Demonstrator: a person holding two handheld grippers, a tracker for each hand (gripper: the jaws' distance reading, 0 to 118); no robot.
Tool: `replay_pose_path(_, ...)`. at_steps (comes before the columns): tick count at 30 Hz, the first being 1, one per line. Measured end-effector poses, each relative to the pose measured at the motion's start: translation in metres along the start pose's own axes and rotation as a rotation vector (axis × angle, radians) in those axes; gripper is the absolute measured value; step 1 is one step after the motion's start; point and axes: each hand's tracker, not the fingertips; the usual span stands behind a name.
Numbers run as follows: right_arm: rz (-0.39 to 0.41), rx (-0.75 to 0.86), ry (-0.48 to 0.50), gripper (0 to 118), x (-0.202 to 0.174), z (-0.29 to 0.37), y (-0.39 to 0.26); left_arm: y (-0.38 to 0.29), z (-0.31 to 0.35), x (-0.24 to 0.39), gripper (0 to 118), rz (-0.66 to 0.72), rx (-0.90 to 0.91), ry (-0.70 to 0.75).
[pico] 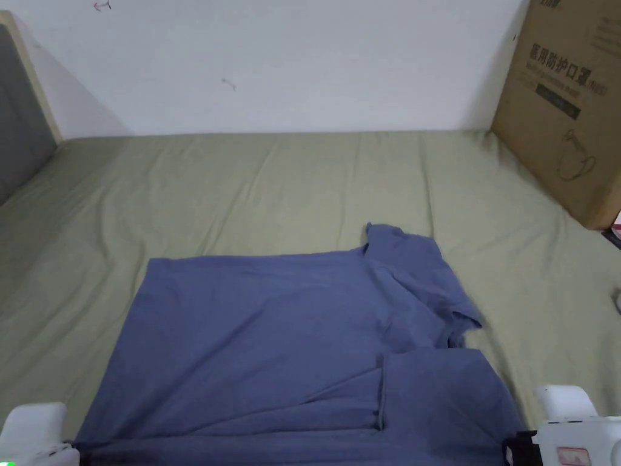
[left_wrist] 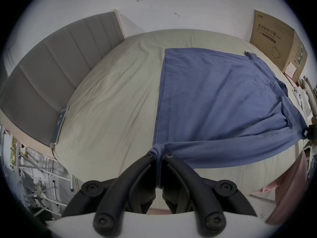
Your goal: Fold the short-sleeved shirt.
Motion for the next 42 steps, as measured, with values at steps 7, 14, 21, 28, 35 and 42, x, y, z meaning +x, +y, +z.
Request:
replay_pose_path(7, -0.081, 0.044, 0.031, 2, 0.005, 0.006, -0.020, -0.006, 0.009, 0.001, 10, 0.050, 0.033, -0.015)
replay_pose_path(14, -0.025, 0.076, -0.042, 84, -0.006, 0.017, -0.019, -0.009, 0.033, -0.007, 108, 0.104, 0.059, -0.061)
replay_pose_path(21, -0.033, 0.126, 0.015, 20, -0.016, 0.038, -0.029, -0.031, 0.049, -0.008, 2, 0.124, 0.055, -0.124)
replay_pose_path(28, -0.068, 0.123, -0.001, 0, -0.021, 0.036, -0.032, -0.049, 0.042, -0.008, 7, 0.125, 0.031, -0.123)
replay_pose_path(35, -0.069, 0.119, -0.003, 0, -0.027, 0.039, -0.030, -0.030, 0.029, -0.021, 118, 0.164, 0.083, -0.097)
replay_pose_path(42, -0.080, 0.091, 0.005, 0, -0.030, 0.034, -0.033, -0.017, -0.014, -0.028, 38, 0.170, 0.001, -0.141)
